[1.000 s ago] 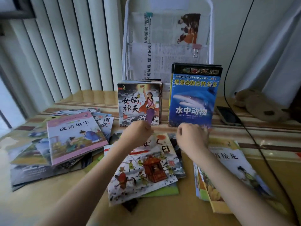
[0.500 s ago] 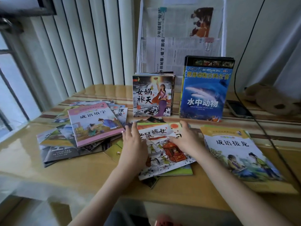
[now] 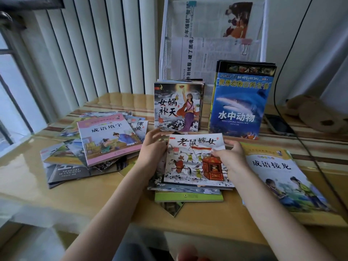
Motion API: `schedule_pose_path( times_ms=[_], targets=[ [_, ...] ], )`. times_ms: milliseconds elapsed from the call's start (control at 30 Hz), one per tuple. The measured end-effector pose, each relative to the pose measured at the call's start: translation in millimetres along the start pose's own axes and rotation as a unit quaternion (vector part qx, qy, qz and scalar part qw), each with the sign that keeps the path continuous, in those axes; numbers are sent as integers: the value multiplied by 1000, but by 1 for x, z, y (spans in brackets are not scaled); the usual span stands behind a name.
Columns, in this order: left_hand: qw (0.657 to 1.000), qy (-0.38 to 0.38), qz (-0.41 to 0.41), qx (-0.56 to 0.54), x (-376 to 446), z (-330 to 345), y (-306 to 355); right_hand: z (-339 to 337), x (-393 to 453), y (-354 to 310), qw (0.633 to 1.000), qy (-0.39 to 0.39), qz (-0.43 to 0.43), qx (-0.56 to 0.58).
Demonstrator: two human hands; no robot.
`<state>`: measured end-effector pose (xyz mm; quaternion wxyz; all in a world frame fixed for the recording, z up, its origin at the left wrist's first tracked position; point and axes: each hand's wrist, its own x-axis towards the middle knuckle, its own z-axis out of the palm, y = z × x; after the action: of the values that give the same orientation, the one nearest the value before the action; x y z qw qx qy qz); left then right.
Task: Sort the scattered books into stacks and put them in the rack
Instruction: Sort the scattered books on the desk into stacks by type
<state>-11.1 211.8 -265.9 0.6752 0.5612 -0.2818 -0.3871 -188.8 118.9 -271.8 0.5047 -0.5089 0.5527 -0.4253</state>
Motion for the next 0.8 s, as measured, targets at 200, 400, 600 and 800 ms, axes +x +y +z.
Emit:
schedule_pose_path(
  times_ms=[200, 400, 600, 800],
  targets=[
    [987, 83, 60, 125, -8, -6, 2, 4, -7, -4, 993, 38, -77, 81],
    [997, -59, -18, -53, -16, -4, 12, 8, -7, -8, 985, 5, -97, 140],
    [995, -68, 49, -47, -12, -5, 12, 6, -3, -10, 989, -82, -116, 42],
    [982, -72, 176, -15, 4, 1, 42, 8, 3, -52, 964, -106, -235, 72]
  ],
)
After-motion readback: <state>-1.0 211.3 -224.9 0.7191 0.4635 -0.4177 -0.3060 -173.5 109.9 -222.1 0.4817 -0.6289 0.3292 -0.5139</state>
